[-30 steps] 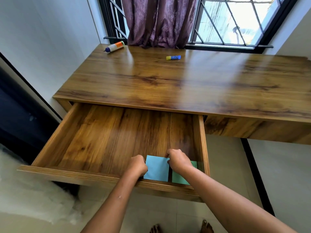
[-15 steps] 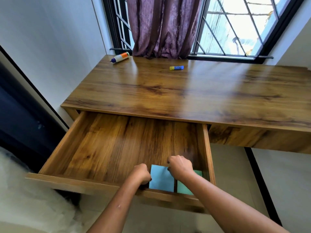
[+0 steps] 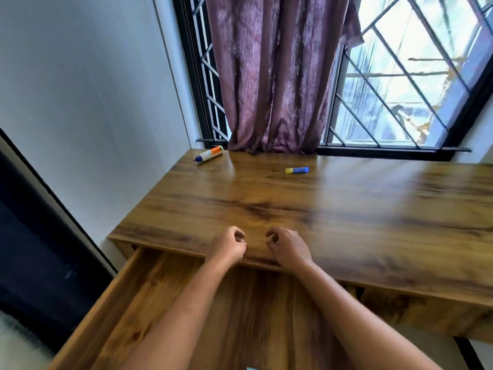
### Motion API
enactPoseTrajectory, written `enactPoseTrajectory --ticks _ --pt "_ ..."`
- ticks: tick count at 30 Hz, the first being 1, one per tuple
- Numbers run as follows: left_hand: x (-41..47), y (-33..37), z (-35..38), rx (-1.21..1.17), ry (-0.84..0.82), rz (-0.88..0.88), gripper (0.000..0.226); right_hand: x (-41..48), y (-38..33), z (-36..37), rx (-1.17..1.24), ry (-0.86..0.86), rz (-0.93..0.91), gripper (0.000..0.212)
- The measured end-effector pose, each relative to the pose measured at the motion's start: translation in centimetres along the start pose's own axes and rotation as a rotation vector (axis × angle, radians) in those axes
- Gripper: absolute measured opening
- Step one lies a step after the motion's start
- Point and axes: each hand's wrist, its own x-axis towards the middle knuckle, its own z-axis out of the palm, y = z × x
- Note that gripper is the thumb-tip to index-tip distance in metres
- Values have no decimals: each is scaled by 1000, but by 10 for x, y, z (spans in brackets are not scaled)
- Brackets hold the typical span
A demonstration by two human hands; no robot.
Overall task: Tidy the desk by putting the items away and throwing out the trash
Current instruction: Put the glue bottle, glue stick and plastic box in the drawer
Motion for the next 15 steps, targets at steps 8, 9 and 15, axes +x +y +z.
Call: enactPoseTrajectory --ticks 8,9,15 --pt "115 66 -11 49 178 74 19 130 49 -33 -174 -4 113 35" --pt "127 69 -8 50 181 85 20 143 54 -36 -198 -7 122 36" --pt "202 81 8 140 278 199 31 231 79 -38 -266 14 169 52"
